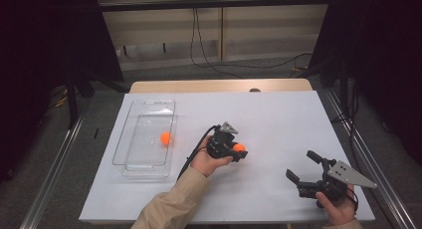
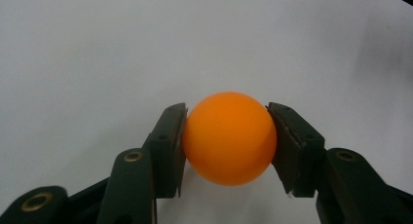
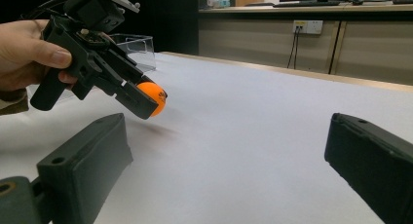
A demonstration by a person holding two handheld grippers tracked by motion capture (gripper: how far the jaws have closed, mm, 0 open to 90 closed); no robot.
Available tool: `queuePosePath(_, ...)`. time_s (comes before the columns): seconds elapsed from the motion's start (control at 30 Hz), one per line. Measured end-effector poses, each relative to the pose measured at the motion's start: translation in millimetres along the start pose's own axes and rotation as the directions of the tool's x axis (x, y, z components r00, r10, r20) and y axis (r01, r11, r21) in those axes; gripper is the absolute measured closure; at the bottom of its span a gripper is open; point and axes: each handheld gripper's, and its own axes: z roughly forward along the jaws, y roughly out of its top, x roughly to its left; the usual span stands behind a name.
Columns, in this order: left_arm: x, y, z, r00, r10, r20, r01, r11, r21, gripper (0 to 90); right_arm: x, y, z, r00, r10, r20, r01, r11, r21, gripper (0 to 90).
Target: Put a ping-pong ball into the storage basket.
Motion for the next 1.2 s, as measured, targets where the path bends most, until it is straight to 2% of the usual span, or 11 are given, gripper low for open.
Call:
queuePosePath(0.5, 3.8, 0.2, -9.3, 0.9998, -0.013, 0.014, 0.013, 0.9999, -0.003, 50.8, 0.2, 0.3, 0.0, 1.0000, -0.003, -0.001, 0.003, 1.000, -0.001, 1.9)
queuePosePath(1.2, 11.2, 2.1, -23.2, 0.9991, -0.042, 0.009, 0.042, 0.9989, -0.020, 50.8, 0.5, 0.3, 0.6, 1.0000, -0.003, -0.004, 0.003, 1.000, 0.001, 1.9)
